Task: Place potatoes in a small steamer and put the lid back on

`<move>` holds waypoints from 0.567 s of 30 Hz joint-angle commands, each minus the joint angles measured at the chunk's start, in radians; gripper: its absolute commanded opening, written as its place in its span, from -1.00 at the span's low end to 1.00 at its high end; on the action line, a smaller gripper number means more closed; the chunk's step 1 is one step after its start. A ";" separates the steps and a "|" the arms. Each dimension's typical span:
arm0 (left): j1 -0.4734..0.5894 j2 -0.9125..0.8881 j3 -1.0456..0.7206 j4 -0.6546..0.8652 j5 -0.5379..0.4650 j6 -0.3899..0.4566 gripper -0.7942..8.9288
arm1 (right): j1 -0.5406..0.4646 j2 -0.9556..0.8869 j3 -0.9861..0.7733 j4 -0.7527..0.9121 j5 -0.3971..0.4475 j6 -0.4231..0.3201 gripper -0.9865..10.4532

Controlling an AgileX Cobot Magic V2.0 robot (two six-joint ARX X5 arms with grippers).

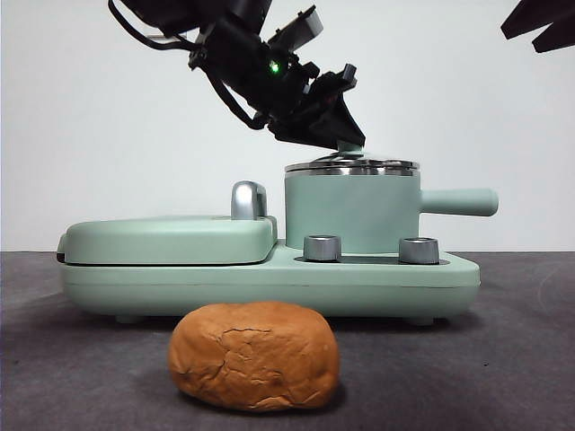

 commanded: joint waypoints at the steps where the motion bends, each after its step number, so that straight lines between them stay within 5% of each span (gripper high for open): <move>1: -0.002 -0.042 0.026 0.016 0.003 -0.003 -0.81 | 0.005 0.003 0.020 0.010 0.001 0.011 -0.30; 17: 0.062 -0.258 0.024 -0.295 0.101 0.019 -0.81 | 0.005 0.003 0.020 0.010 0.000 0.011 -0.30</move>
